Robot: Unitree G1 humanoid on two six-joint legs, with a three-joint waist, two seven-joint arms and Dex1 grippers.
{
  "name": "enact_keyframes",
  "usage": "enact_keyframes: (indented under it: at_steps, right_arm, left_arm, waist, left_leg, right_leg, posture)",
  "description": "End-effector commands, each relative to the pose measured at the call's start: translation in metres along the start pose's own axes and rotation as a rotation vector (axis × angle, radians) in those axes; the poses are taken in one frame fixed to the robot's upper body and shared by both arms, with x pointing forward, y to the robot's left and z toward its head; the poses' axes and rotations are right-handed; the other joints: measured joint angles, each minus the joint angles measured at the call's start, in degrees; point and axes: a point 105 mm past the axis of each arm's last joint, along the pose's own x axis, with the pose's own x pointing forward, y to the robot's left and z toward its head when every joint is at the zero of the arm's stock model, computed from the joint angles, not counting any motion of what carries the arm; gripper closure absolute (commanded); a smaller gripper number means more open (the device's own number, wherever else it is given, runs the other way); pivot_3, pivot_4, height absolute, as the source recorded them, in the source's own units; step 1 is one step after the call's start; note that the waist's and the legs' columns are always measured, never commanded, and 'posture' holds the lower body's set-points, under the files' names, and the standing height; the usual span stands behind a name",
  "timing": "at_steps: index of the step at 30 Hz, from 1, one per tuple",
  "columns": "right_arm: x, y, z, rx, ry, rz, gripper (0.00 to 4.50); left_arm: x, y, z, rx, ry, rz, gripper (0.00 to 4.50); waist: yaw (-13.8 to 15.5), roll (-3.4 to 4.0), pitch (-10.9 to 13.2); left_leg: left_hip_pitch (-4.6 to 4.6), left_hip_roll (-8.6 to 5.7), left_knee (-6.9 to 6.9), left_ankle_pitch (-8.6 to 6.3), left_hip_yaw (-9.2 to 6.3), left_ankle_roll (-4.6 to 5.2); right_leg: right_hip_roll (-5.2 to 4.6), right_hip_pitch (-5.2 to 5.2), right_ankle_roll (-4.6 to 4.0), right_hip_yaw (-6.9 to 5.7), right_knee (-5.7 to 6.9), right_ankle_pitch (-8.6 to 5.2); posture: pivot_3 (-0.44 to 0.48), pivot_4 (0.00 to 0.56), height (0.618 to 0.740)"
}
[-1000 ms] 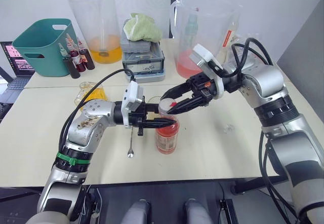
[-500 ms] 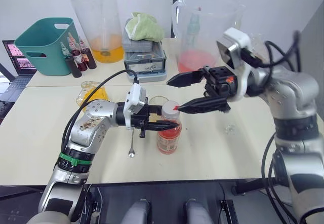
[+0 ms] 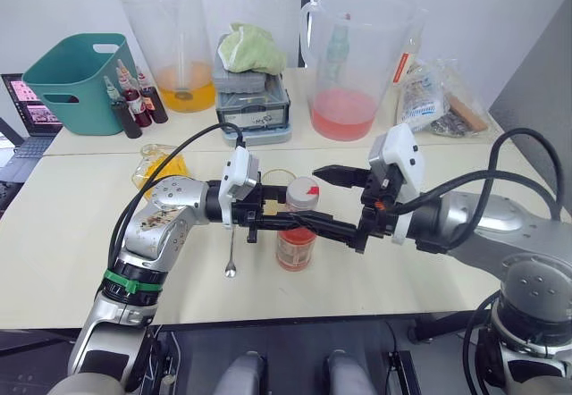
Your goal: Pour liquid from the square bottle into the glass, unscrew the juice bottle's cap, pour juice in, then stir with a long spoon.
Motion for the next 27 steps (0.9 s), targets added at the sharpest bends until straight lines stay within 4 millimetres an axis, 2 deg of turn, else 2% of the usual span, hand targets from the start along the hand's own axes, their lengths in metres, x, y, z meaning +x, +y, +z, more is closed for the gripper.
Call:
enact_keyframes:
  at_steps: [1, 13, 16, 22, 27]
  right_arm:
    - [0.0007, 0.0006, 0.005, -0.017, -0.026, -0.047, 0.03]
    - [0.0053, -0.0006, 0.0024, -0.001, -0.022, -0.07, 0.03]
    - [0.0061, 0.0001, 0.0023, 0.003, -0.025, -0.068, 0.79]
    - [0.0062, 0.0002, 0.0049, 0.008, -0.043, -0.068, 2.75]
    - [0.0062, 0.0016, 0.009, 0.023, -0.074, -0.028, 2.76]
  left_arm:
    - [0.0031, -0.0029, 0.0006, -0.003, 0.003, -0.033, 3.05]
    - [0.0021, -0.0017, 0.002, 0.003, 0.005, -0.034, 3.05]
    - [0.0019, -0.0022, 0.002, 0.003, 0.006, -0.033, 3.05]
    - [0.0014, -0.0035, 0.0014, 0.001, 0.009, -0.035, 3.05]
    - [0.0012, -0.0041, 0.001, 0.004, 0.014, -0.036, 3.05]
  waist:
    - [0.0, 0.0, 0.0]
    - [0.0, 0.0, 0.0]
    - [0.0, 0.0, 0.0]
    - [0.0, 0.0, 0.0]
    - [-0.1, 0.0, 0.0]
  left_leg:
    - [0.0, 0.0, 0.0, 0.0, 0.0, 0.0]
    - [0.0, 0.0, 0.0, 0.0, 0.01, 0.01]
    - [0.0, 0.0, 0.0, 0.0, 0.01, 0.01]
    - [0.0, 0.0, 0.0, 0.0, 0.01, 0.01]
    - [0.0, 0.0, 0.0, 0.0, 0.01, 0.01]
  right_leg:
    - [0.0, 0.01, 0.0, 0.0, 0.0, 0.0]
    - [0.0, 0.01, 0.0, -0.01, 0.0, 0.0]
    - [0.0, 0.01, 0.0, -0.01, 0.0, 0.0]
    - [0.0, 0.01, 0.0, -0.01, -0.01, 0.0]
    - [0.0, 0.01, 0.0, -0.01, 0.0, 0.0]
  posture:
    - [0.0, 0.15, 0.74]
    - [0.0, 0.15, 0.74]
    - [0.0, 0.15, 0.74]
    - [0.0, 0.15, 0.74]
    - [0.0, 0.15, 0.74]
